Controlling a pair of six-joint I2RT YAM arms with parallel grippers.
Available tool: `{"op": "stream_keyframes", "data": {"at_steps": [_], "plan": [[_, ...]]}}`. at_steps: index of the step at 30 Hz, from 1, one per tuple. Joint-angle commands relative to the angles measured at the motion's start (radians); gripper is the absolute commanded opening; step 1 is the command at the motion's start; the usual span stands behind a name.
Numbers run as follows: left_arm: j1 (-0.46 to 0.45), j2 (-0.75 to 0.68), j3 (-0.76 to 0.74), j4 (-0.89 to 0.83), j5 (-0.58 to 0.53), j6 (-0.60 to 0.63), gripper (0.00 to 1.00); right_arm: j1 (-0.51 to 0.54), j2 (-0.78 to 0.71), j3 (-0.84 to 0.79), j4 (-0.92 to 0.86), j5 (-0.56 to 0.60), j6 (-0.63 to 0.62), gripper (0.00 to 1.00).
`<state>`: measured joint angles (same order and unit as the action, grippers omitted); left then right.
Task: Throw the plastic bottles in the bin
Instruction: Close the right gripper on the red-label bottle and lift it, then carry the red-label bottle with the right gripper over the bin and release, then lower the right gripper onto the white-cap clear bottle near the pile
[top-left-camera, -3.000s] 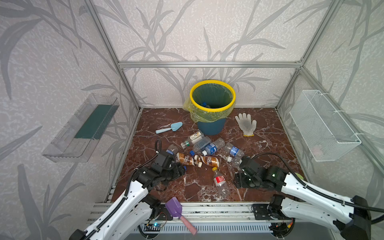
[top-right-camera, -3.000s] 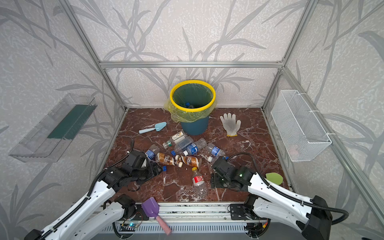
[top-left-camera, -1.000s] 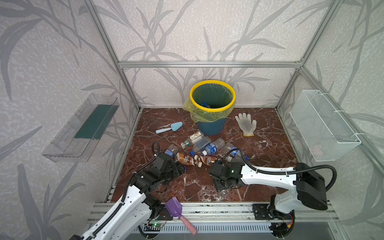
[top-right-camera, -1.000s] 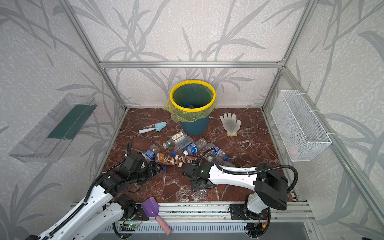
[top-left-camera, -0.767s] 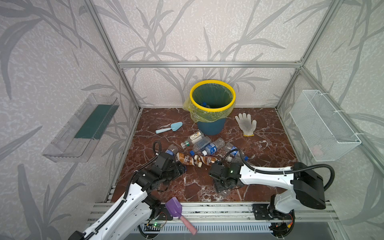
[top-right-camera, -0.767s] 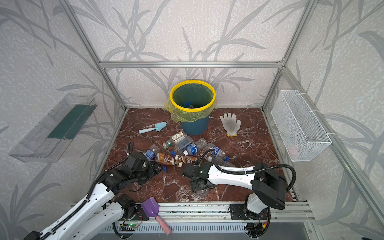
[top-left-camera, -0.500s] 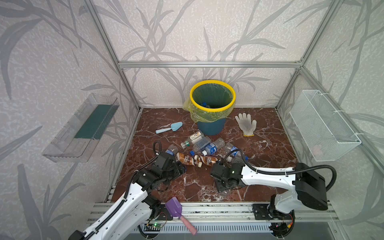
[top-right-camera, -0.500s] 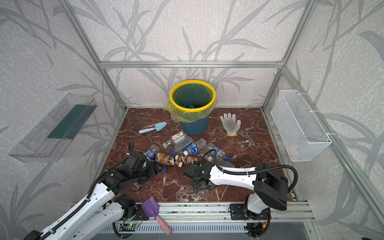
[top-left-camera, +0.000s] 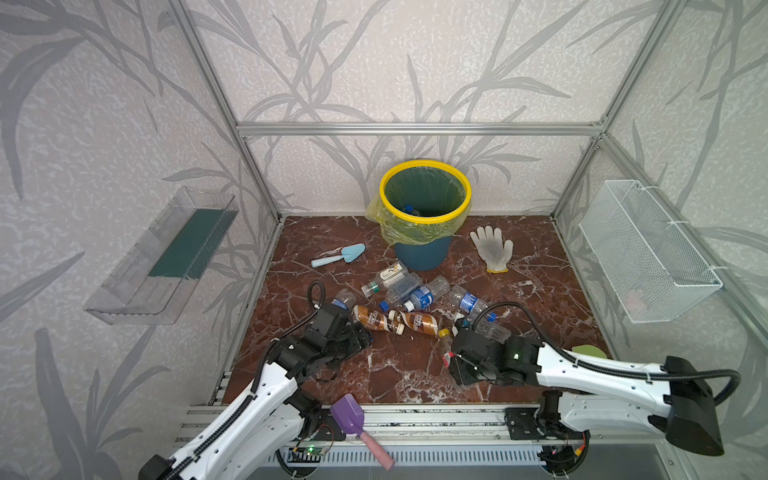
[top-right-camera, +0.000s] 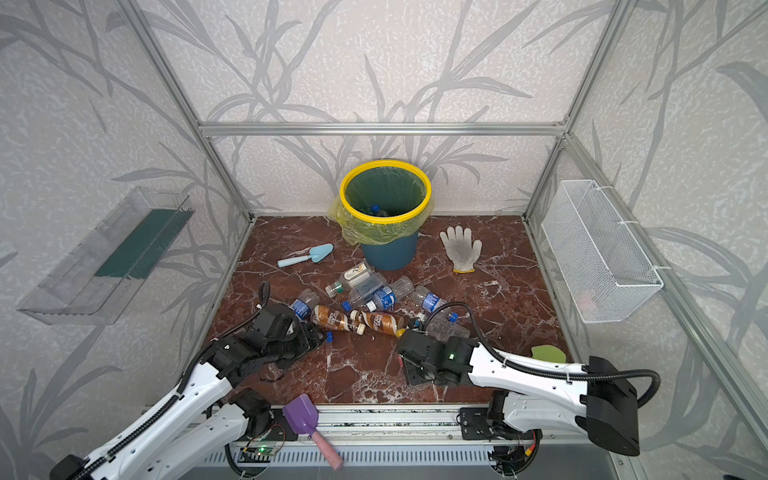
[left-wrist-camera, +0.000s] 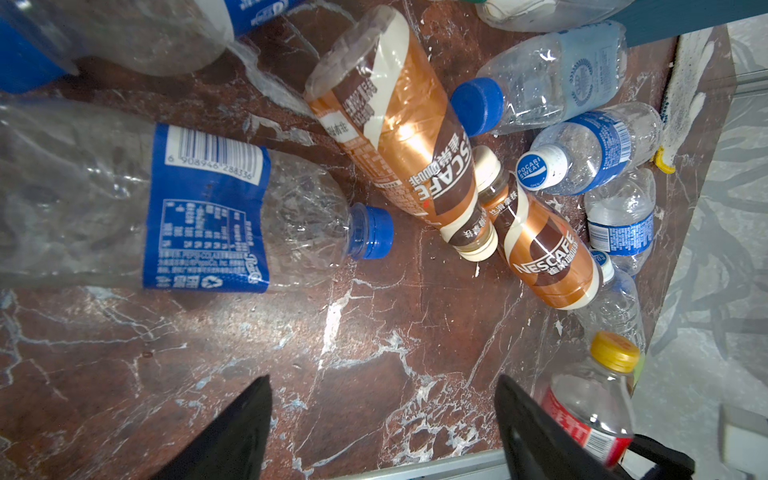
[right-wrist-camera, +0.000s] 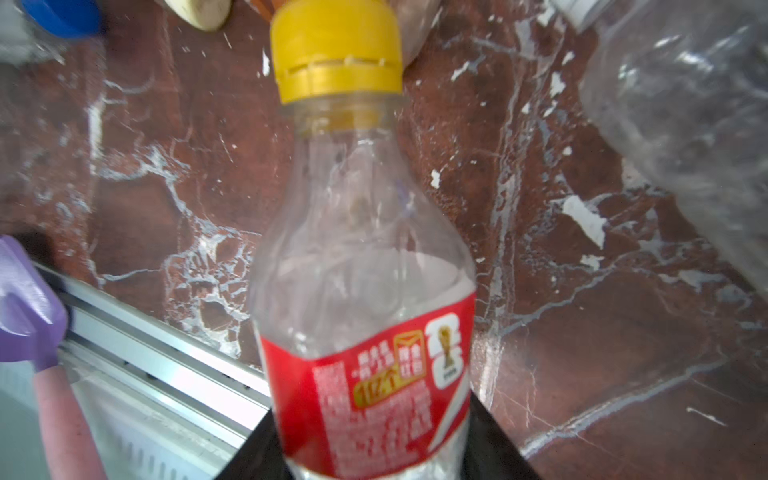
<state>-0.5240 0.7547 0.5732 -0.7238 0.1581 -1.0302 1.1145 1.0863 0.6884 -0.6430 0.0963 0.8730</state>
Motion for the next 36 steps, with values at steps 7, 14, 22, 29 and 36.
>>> {"op": "stream_keyframes", "data": {"at_steps": [7,14,22,29,36], "plan": [[-0.006,0.02,0.047,0.009,-0.014,0.01,0.84,-0.285,-0.12,0.208,0.068,-0.083,-0.174,0.54],[-0.008,0.055,0.132,-0.009,-0.009,0.033,0.84,-0.551,0.576,1.55,-0.229,-0.158,-0.445,0.67],[-0.009,0.0,0.146,-0.036,-0.041,0.032,0.85,-0.529,0.709,1.895,-0.724,0.029,-0.46,1.0],[-0.009,-0.055,0.092,-0.033,-0.056,0.013,0.86,-0.576,-0.028,0.662,-0.244,-0.007,-0.343,0.93],[-0.008,-0.036,0.08,-0.036,-0.034,0.017,0.85,-0.592,-0.212,0.183,-0.231,-0.071,-0.306,0.9]]}}
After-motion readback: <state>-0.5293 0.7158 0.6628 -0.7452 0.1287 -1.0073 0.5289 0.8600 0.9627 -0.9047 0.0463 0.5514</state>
